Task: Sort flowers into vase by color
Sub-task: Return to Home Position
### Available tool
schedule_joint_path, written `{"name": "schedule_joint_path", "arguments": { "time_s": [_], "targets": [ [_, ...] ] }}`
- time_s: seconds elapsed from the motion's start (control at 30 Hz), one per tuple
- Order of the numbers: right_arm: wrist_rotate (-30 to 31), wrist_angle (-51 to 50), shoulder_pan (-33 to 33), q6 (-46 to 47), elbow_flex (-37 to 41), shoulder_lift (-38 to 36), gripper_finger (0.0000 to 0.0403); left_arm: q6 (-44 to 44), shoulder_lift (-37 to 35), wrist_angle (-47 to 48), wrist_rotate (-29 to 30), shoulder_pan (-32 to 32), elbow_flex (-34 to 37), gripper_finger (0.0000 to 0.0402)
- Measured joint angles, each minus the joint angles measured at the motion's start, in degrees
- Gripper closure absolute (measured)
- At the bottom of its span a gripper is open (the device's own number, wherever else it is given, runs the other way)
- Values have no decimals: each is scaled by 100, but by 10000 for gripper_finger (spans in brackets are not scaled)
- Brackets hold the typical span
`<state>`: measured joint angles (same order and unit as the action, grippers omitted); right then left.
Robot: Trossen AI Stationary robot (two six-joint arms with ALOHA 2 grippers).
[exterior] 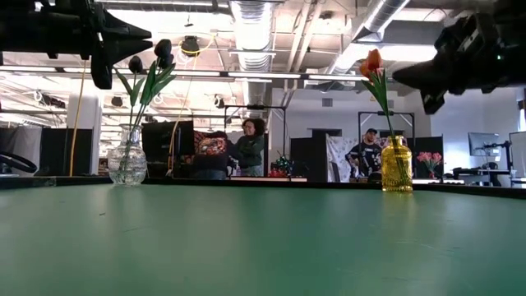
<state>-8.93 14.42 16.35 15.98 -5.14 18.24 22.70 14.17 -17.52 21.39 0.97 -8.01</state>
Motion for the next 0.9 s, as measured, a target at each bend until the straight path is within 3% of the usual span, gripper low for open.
{"name": "schedule_joint_path", "arguments": {
  "time_s": [0.6, 0.9],
  "targets": [
    [-61, -418, 379, -240, 83, 0, 381, -211, 7, 13, -118, 0, 0, 336],
    [-631, -411, 669, -249, 81, 0, 381, -473, 7, 56, -572, -2, -2, 336]
  ]
}}
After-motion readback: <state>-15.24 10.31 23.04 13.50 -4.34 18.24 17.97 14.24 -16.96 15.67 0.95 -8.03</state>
